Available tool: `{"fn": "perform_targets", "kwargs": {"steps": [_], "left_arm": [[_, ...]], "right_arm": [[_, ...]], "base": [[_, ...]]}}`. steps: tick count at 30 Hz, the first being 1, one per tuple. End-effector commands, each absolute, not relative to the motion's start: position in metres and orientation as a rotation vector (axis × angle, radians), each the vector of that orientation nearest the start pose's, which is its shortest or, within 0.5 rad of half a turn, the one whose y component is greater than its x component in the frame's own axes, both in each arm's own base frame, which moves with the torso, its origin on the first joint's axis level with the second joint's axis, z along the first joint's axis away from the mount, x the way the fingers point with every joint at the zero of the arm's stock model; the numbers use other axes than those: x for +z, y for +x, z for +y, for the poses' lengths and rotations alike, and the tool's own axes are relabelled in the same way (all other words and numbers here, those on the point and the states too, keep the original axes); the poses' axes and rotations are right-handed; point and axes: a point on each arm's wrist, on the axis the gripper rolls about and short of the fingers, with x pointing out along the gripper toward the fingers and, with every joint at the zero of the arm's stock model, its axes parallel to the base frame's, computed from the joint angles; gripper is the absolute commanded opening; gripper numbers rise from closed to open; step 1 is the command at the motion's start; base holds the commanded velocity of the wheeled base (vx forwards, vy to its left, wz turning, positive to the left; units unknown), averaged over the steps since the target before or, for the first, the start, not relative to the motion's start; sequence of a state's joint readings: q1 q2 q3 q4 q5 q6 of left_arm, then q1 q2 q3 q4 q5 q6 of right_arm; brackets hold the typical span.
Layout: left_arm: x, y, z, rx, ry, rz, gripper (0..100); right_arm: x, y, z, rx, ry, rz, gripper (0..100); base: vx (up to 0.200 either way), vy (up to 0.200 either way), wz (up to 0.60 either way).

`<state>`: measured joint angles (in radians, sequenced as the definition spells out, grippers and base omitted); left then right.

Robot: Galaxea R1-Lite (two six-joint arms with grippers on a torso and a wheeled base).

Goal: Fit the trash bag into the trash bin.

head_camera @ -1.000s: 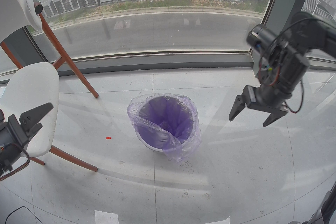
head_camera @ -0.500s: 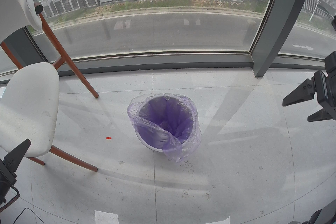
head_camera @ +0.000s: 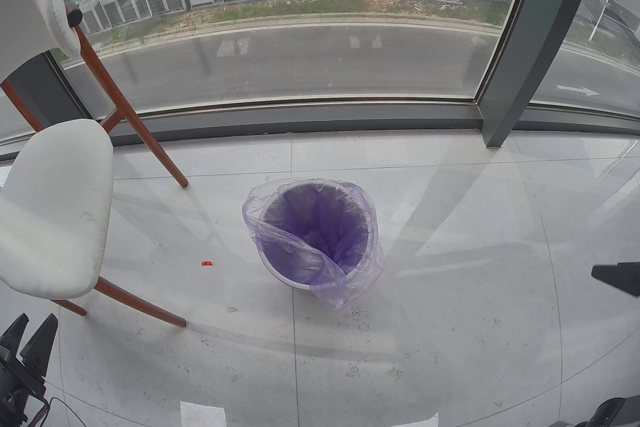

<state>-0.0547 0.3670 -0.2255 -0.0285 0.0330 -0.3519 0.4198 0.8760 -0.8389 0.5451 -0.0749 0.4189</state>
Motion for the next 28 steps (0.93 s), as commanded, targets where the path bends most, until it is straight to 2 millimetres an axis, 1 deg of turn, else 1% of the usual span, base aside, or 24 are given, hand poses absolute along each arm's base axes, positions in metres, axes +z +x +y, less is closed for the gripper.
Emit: {"fn": "perform_targets", "kwargs": {"steps": [1, 2, 4, 5, 6, 13, 28], "left_arm": [[0.0797, -0.0162, 0.0007, 0.113, -0.021, 0.060, 100], [0.0781, -0.0169, 0.0001, 0.075, 0.006, 0.066, 100], [0.0760, -0.0197, -0.0002, -0.038, 0.046, 0.053, 100], [0.0757, -0.0203, -0.0002, -0.049, 0.047, 0.042, 100], [0.0753, -0.0214, -0.0006, -0.034, 0.056, 0.024, 100], [0.0763, -0.0214, 0.0004, 0.017, -0.004, 0.018, 100], [0.0763, -0.0215, 0.0003, 0.018, -0.004, 0.017, 100]], "right_arm": [[0.0767, -0.0155, 0.0002, -0.049, -0.031, 0.113, 100], [0.0766, -0.0154, 0.0005, -0.044, -0.041, 0.111, 100], [0.0759, -0.0183, 0.0003, 0.046, -0.058, 0.066, 100], [0.0756, -0.0201, 0.0004, 0.066, -0.059, 0.041, 100], [0.0750, -0.0229, 0.0013, 0.068, -0.069, 0.002, 100], [0.0749, -0.0229, 0.0016, 0.069, -0.063, 0.004, 100], [0.0749, -0.0228, 0.0009, 0.040, -0.060, 0.005, 100]], "base": [[0.000, 0.000, 0.00], [0.000, 0.000, 0.00], [0.000, 0.000, 0.00], [0.000, 0.000, 0.00], [0.000, 0.000, 0.00], [0.000, 0.000, 0.00], [0.000, 0.000, 0.00]]}}
